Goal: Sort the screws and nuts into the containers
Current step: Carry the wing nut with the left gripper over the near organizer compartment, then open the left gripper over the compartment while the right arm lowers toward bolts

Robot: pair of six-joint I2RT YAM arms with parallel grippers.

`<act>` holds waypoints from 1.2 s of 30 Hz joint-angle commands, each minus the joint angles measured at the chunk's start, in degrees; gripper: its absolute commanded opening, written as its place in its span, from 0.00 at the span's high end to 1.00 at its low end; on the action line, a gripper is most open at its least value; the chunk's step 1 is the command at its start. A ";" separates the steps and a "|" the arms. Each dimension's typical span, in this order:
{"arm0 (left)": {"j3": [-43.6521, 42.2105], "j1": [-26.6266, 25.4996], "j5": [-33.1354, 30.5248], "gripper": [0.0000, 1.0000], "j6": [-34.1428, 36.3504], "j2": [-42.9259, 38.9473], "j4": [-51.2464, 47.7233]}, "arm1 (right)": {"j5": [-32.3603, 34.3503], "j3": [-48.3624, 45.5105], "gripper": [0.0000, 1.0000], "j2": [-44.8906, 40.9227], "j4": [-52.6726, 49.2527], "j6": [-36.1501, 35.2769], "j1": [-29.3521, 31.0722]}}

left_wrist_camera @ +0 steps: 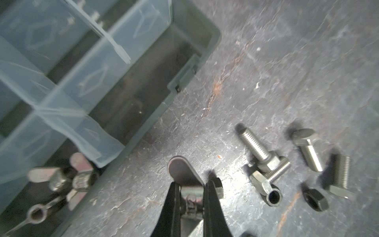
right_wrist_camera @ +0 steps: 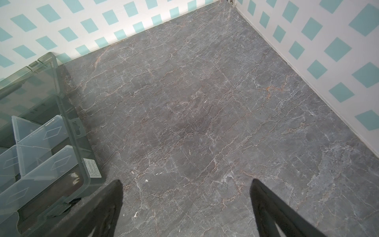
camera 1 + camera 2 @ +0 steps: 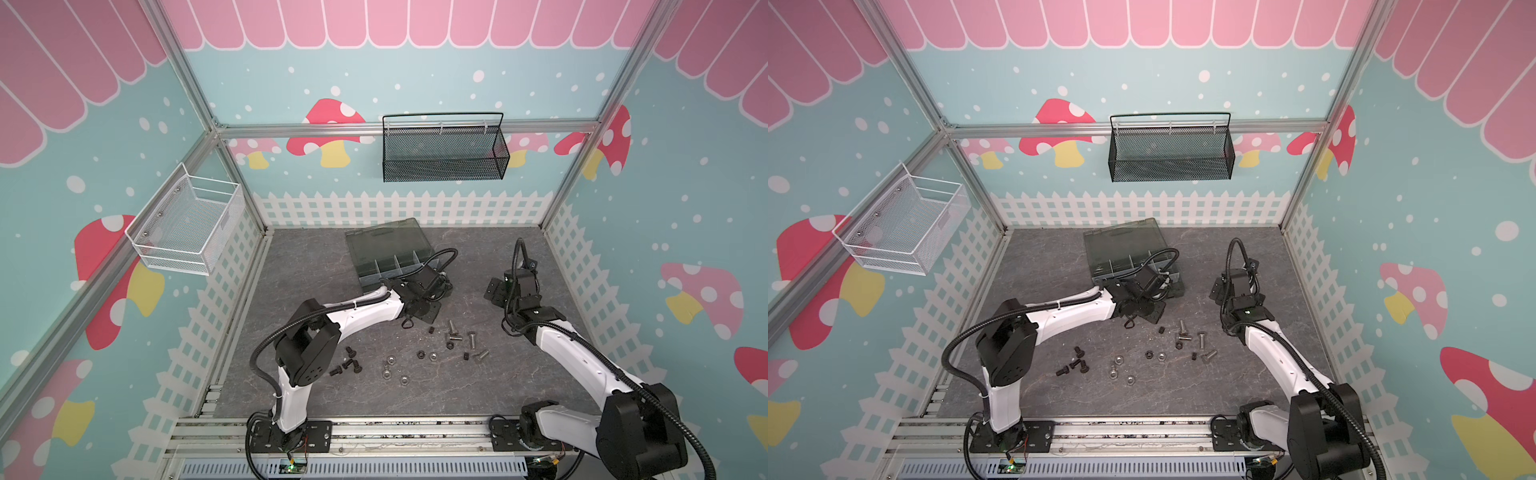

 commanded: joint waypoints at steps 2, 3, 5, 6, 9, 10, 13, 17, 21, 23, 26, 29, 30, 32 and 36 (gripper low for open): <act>-2.14 2.55 -3.23 0.98 2.06 -3.96 2.19 | -0.27 0.78 0.02 -0.24 0.27 0.28 0.36; -2.67 3.46 -3.26 0.98 2.07 -4.26 2.39 | -0.33 0.74 0.02 -0.18 0.22 0.33 0.33; -3.37 5.35 -2.87 0.98 1.90 -4.37 2.47 | -0.46 0.74 0.02 -0.15 0.22 0.28 0.36; -3.78 6.22 -2.67 0.98 1.89 -4.30 2.85 | -0.51 0.74 0.02 -0.17 0.27 0.25 0.35; -4.31 8.16 -1.52 0.99 2.14 -3.62 3.56 | -0.39 0.63 0.02 -0.26 0.22 0.09 0.29; -4.31 8.65 -1.33 0.99 2.39 -3.22 3.71 | -0.44 0.60 0.02 -0.41 0.22 0.11 0.38; -4.06 9.86 -1.15 0.99 2.46 -1.99 3.76 | -0.31 0.56 0.02 -0.44 0.23 0.05 0.35; -3.87 10.74 -0.51 0.99 2.33 -0.37 3.89 | -0.36 0.54 0.02 -0.49 0.23 0.03 0.39; -3.45 11.06 -0.58 0.93 2.42 1.30 3.89 | -0.43 0.47 0.02 -0.04 0.22 0.03 0.32; -3.30 11.15 -0.69 0.89 2.42 1.90 3.87 | -0.51 0.47 0.02 0.09 0.22 -0.02 0.35; -3.38 11.23 -0.94 0.88 2.25 2.37 3.87 | -0.64 0.46 0.02 0.34 0.24 -0.12 0.41; -3.52 11.21 -1.12 0.85 1.98 2.64 3.90 | -0.86 0.38 0.02 0.30 0.14 -0.16 0.32; -3.57 11.26 -1.11 0.82 1.90 2.66 3.89 | -0.94 0.31 0.02 0.31 0.14 -0.18 0.29; -3.67 11.24 -1.02 0.74 1.81 2.75 3.88 | -1.07 0.23 0.02 0.39 0.16 -0.23 0.33; -3.94 11.19 -0.71 0.66 1.29 2.23 3.89 | -1.52 0.20 0.02 0.36 0.13 -0.24 0.36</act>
